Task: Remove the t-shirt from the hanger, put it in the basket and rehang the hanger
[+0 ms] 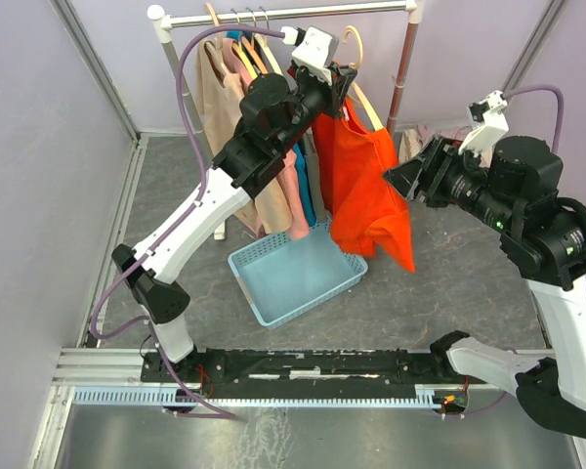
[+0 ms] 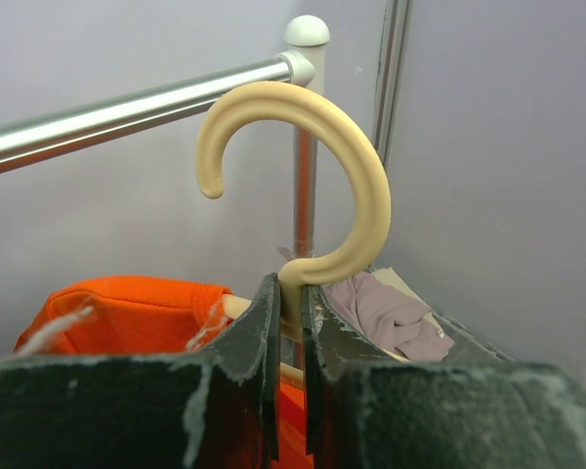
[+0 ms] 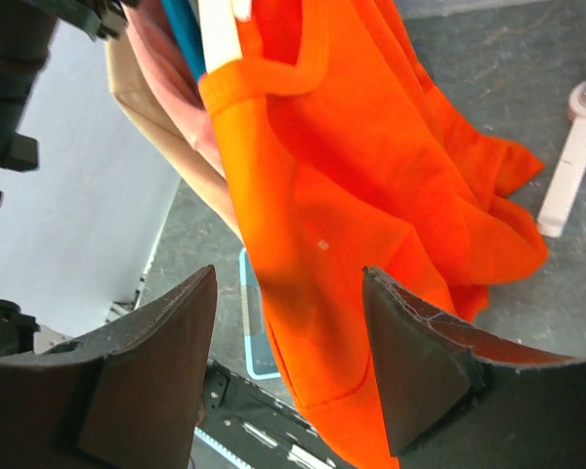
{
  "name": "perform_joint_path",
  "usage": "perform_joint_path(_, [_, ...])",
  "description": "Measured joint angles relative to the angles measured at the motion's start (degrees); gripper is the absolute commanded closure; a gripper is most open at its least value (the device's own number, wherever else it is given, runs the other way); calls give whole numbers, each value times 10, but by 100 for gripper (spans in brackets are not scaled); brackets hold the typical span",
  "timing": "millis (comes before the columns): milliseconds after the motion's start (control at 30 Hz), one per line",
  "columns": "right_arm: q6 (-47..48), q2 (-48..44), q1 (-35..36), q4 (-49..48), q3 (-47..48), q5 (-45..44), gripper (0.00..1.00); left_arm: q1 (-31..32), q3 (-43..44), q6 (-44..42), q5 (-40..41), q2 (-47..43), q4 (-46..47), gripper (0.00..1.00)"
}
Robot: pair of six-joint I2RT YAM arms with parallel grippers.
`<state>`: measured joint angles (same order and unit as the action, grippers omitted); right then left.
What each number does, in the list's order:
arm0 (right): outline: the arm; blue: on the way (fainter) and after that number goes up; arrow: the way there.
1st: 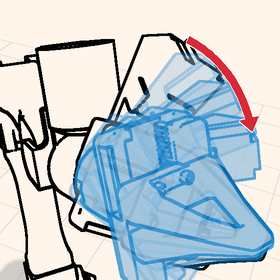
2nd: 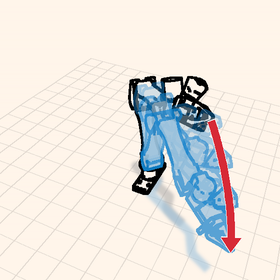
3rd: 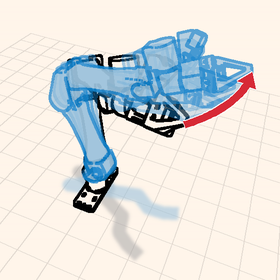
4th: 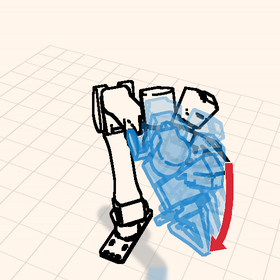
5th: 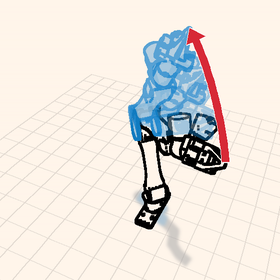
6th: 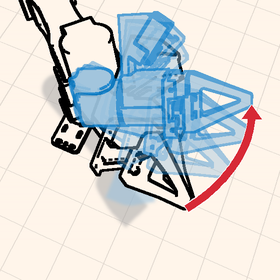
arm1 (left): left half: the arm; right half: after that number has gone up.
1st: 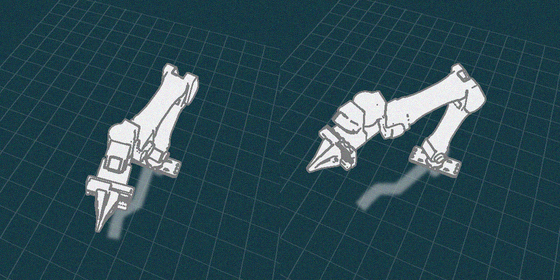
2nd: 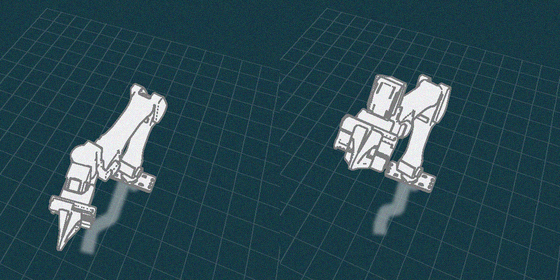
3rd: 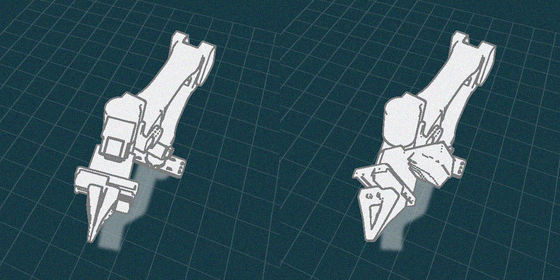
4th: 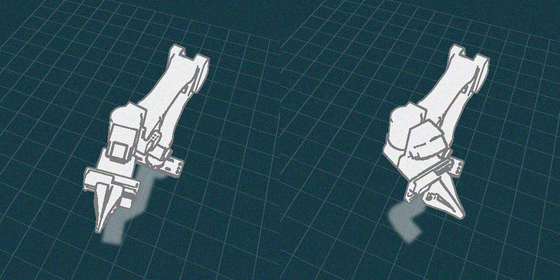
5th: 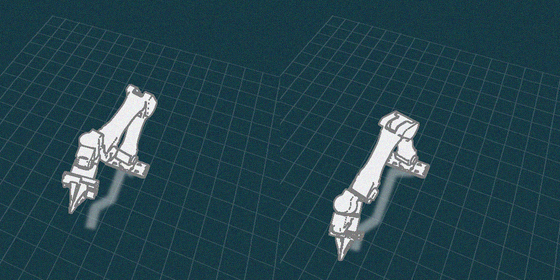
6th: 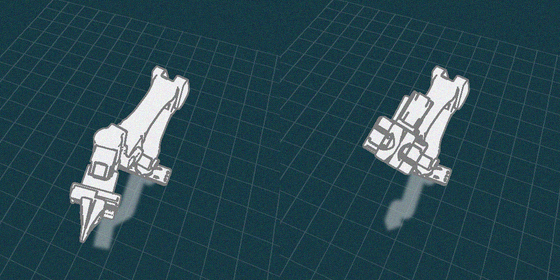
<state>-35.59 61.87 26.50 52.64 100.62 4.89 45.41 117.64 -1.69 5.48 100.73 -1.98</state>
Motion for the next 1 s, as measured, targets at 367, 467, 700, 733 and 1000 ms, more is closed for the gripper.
perform_joint_path(367, [14,-39,0,65,-33,-13,38,0,77,5,27,46,-27,97])
perform_joint_path(467, [14,-48,0,73,-48,-13,51,0,84,9,34,49,-29,97])
perform_joint_path(700, [13,-63,0,80,-85,-13,86,0,84,15,40,50,-32,97])
perform_joint_path(733, [13,-65,0,81,-90,-13,87,0,85,15,41,50,-32,97])
perform_joint_path(1000, [7,-94,0,81,-135,-14,98,0,100,17,54,55,-41,97])
